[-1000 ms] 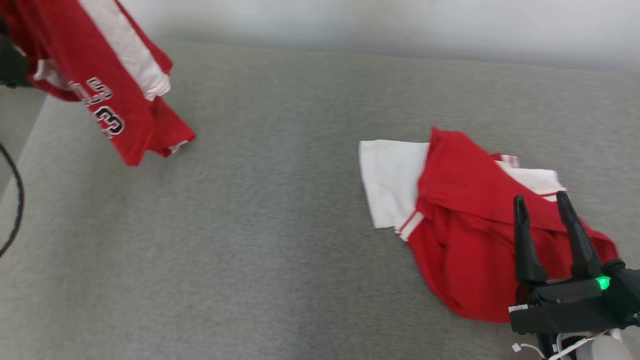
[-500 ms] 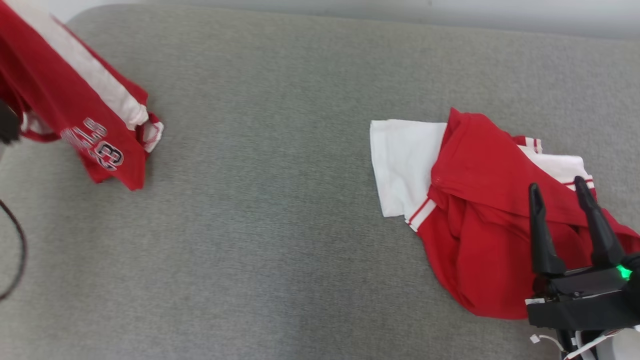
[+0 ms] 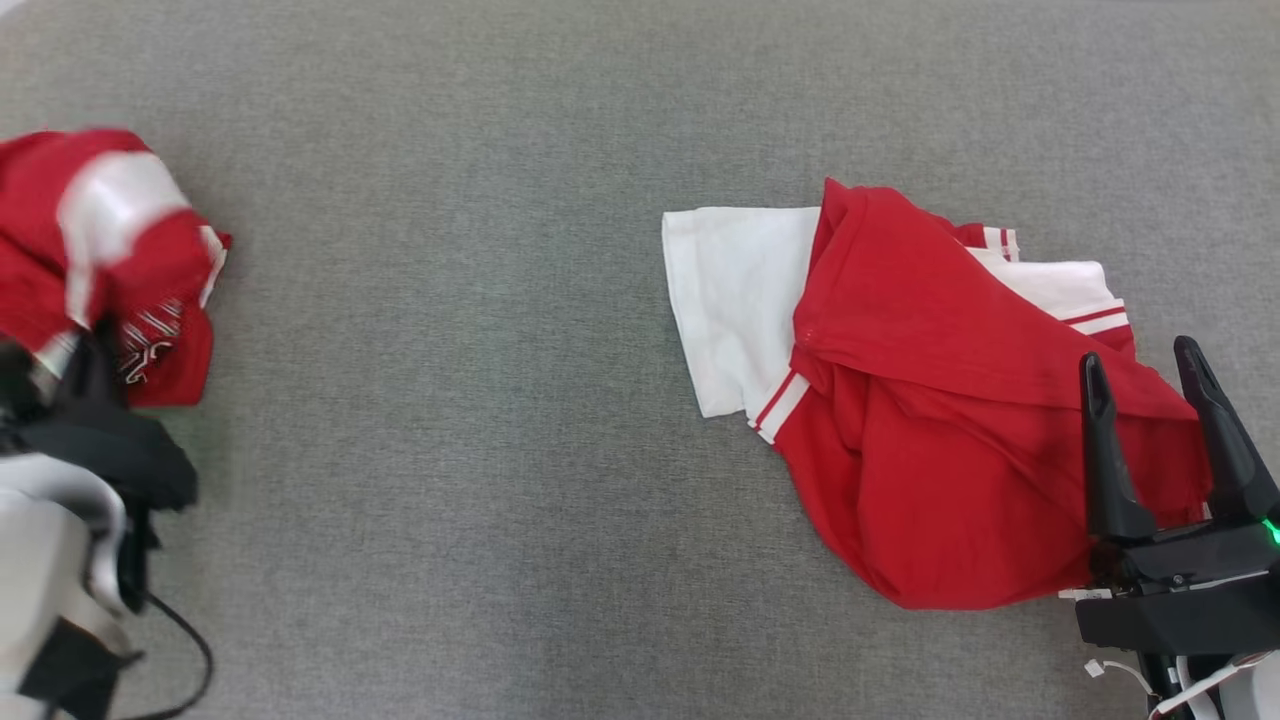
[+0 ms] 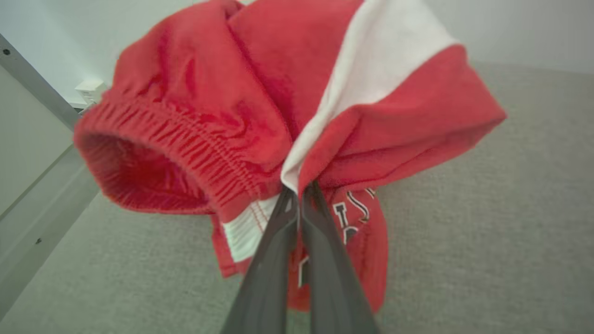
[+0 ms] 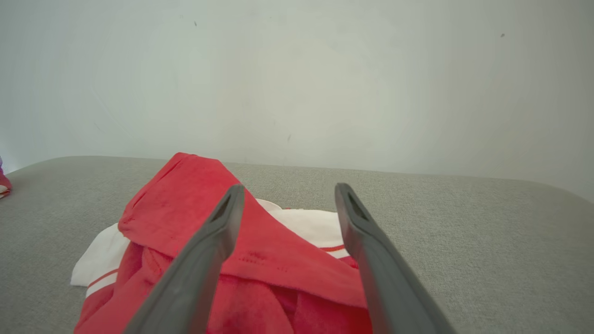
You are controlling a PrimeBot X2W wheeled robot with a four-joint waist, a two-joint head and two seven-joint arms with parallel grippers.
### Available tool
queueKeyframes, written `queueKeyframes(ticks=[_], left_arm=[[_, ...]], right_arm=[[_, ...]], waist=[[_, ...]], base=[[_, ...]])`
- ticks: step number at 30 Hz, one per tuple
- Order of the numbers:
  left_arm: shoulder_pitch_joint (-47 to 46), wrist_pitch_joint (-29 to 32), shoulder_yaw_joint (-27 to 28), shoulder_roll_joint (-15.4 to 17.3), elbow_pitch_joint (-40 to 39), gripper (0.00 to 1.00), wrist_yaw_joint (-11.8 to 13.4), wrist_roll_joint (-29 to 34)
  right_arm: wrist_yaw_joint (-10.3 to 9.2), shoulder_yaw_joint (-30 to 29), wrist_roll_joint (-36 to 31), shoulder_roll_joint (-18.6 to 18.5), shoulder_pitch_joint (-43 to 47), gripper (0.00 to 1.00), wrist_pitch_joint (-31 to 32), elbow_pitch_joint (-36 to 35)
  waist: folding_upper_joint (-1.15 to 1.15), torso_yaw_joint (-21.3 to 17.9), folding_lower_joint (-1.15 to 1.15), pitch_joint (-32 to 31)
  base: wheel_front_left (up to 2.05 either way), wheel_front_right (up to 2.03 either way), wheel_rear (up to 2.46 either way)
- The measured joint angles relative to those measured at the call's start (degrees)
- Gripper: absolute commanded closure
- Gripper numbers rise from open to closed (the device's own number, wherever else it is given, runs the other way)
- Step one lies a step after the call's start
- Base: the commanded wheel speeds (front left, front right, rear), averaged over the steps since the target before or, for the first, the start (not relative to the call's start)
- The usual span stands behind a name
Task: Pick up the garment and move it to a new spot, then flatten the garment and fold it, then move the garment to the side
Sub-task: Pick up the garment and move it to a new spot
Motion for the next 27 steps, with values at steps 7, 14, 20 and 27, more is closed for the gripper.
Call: queueKeyframes(ticks=[7,14,20,27], left_arm=[[-0.5,0.0,4.7,-0.8,-1.6,0.00,-1.1,2.8],[0.6,0.0,7.7,-0.1,-9.3,0.00,-2.0,8.8],[0.7,0.0,9.4,0.3,-16.9,0.00,-2.6,12.3],[3.1,0.0,11.1,-0.4,-24.7,0.00,-2.9,14.7]], right_arm=[[0.00,0.0,0.0,0.2,0.0,0.00,0.2,0.1],[0.00,0.5,0.1,1.5,0.3,0.00,0.1,1.8],[0.00,1.4,0.7,2.9,0.6,0.00,-0.2,4.0],[0.00,1.7,0.9,4.5,0.6,0.00,-0.6,6.6]], waist=[[0.00,0.5,0.00,-0.3],[0.00,1.0,-0.01,-2.7],[0.00,1.0,-0.01,-6.1],[0.00,-1.7,-0.02,-9.6]], base=[[0.00,0.00,0.00],[0.00,0.00,0.00],[0.00,0.00,0.00],[0.00,0.00,0.00]])
